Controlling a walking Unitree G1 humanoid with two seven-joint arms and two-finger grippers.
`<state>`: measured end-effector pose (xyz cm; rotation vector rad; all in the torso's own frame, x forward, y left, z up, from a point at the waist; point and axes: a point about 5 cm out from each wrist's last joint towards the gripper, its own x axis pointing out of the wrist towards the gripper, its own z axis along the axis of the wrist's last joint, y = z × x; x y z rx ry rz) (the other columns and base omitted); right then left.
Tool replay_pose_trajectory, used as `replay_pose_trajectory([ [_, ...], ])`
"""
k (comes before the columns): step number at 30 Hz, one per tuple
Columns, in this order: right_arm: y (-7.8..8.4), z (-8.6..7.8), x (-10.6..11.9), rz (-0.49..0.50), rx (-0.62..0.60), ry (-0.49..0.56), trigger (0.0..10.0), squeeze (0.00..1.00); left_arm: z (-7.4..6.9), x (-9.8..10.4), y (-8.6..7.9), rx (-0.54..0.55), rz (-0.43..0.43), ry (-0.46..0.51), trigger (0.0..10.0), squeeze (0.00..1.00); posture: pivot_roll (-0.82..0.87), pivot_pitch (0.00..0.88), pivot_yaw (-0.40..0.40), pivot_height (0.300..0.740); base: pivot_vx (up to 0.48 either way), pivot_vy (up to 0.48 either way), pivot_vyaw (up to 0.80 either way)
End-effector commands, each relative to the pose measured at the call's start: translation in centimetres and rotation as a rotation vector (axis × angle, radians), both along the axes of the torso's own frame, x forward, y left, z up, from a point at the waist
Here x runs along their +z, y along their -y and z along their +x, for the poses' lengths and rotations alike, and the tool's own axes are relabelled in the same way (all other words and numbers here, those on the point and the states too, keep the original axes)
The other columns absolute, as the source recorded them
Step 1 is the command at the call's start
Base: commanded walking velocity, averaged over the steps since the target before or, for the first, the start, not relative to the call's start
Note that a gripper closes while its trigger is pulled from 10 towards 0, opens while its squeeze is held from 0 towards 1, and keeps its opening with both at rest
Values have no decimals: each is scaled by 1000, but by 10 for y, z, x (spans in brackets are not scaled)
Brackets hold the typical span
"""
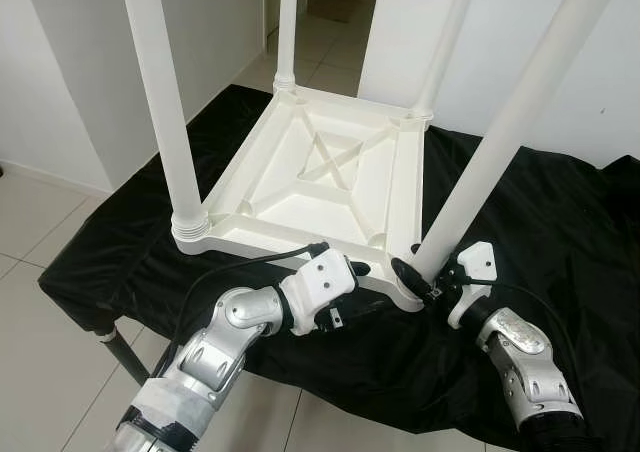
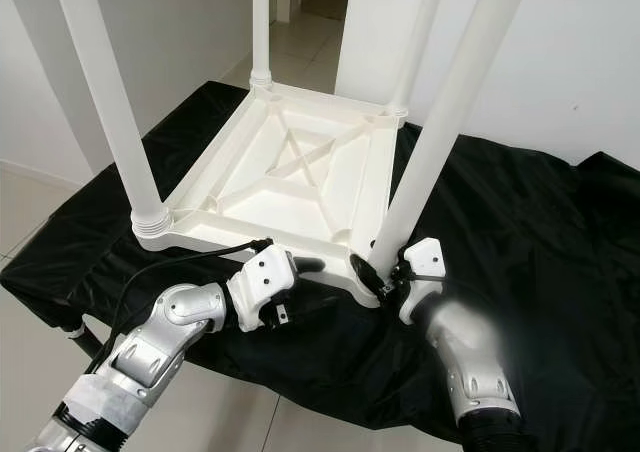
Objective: Building children table
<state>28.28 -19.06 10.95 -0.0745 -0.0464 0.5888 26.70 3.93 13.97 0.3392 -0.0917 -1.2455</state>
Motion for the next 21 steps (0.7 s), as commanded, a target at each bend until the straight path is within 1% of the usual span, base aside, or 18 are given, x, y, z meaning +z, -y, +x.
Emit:
replay_pose_trajectory([
  [1,-1,-1,-5,15,7,-32,9765,0,3,1,0,20,-11,-1,10000,0,23,0,-65,740,0,0,0],
  [2,-1,0,-4,23,-1,-29,10000,0,3,1,1,20,-8,1,10000,0,23,0,-64,740,0,0,0],
  [5,-2,0,-3,40,-18,-25,10000,0,3,1,1,17,-2,4,10000,0,24,0,-65,740,0,0,0],
  [6,-5,1,-3,59,-36,-24,10000,0,3,1,1,14,0,4,10000,0,22,0,-60,740,0,0,0],
  [14,-9,0,-4,55,-92,-21,10000,0,5,1,0,14,4,3,10000,0,21,0,-55,740,0,0,0],
  [15,-10,1,-6,38,-124,-24,10000,0,6,1,0,14,4,3,10000,0,21,0,-52,740,0,0,0],
  [16,-10,1,-6,38,-124,-24,10000,0,6,1,0,14,4,3,10000,0,21,0,-52,740,0,0,0],
  [17,-11,3,-8,31,-162,-33,10000,0,7,2,0,15,3,3,10000,0,22,0,-53,740,0,0,0],
  [18,-11,3,-8,31,-162,-33,10000,0,7,2,0,15,3,3,10000,0,22,0,-53,740,0,0,0],
  [19,-13,4,-8,35,-203,-34,10000,0,8,2,0,16,2,4,10000,0,22,0,-53,740,0,0,0],
  [20,-13,4,-8,35,-203,-34,10000,0,8,2,0,16,2,4,10000,0,22,0,-53,740,0,0,0],
  [21,-15,5,-7,33,-243,-24,10000,0,8,2,-1,16,2,5,10000,0,21,0,-49,740,0,0,0],
])
